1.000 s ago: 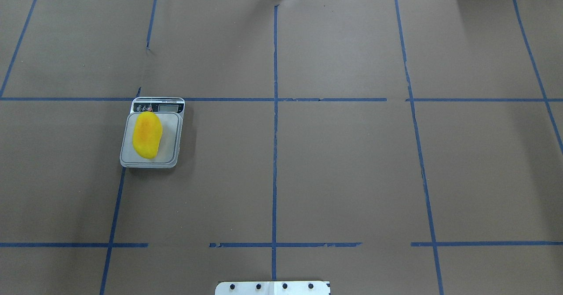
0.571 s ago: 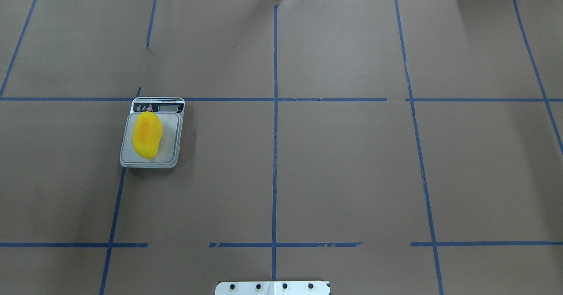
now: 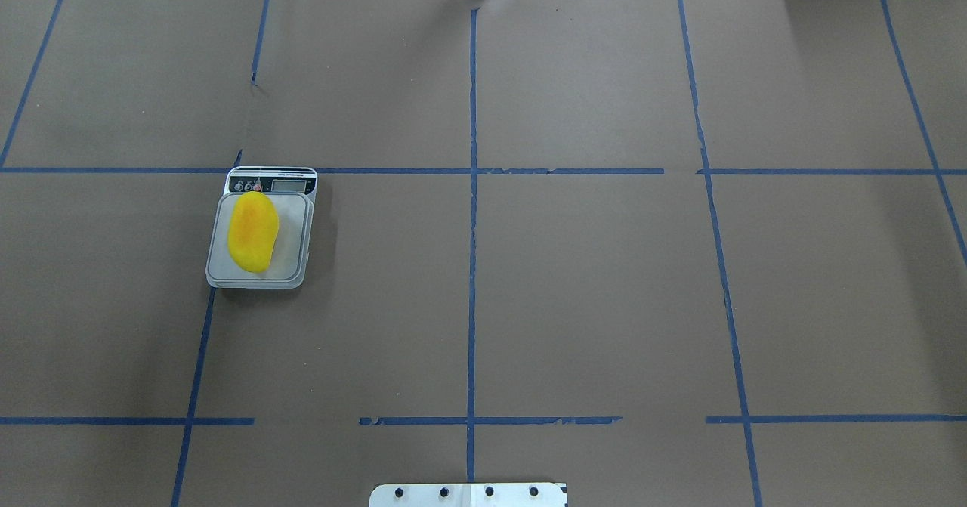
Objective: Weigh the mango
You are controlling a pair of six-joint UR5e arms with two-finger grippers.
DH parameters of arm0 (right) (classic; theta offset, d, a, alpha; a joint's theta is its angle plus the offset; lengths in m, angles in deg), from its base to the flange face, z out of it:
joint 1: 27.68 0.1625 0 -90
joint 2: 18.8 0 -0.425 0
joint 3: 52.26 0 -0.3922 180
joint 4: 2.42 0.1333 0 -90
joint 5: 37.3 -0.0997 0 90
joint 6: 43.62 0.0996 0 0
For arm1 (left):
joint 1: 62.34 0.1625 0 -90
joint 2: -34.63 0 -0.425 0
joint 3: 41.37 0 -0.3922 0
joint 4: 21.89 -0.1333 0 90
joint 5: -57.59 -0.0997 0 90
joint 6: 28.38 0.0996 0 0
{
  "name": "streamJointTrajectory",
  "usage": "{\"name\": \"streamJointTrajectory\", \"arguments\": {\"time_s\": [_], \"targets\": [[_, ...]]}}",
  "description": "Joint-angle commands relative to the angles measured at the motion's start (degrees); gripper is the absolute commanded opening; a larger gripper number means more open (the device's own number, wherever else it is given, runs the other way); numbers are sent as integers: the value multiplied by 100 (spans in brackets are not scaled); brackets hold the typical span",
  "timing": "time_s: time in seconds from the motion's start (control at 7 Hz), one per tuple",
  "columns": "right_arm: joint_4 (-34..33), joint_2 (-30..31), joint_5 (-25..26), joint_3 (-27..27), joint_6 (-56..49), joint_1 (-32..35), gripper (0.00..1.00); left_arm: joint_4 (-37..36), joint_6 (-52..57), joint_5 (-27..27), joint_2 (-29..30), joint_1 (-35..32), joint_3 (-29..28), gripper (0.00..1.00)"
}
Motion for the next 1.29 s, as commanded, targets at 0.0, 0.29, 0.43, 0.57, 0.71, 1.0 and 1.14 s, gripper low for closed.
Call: {"name": "streamJointTrajectory", "arguments": {"time_s": [0.0, 0.29, 0.43, 0.57, 0.71, 1.0, 1.14], "targets": [[-4, 0, 0, 0, 0, 0, 100, -162, -5, -5, -48, -30, 584, 100], [-4, 0, 0, 0, 0, 0, 100, -486, -14, 65, -49, -30, 619, 100], [5, 0, 0, 0, 0, 0, 100, -889, -23, 170, 12, -38, 725, 100], [-4, 0, 0, 0, 0, 0, 100, -867, -23, 179, 100, -21, 665, 100], [-4, 0, 0, 0, 0, 0, 100, -867, -23, 188, 196, -21, 647, 100], [-4, 0, 0, 0, 0, 0, 100, -831, -6, 188, 241, -3, 508, 100], [-4, 0, 0, 0, 0, 0, 100, -849, -5, 188, 233, -3, 420, 100]]}}
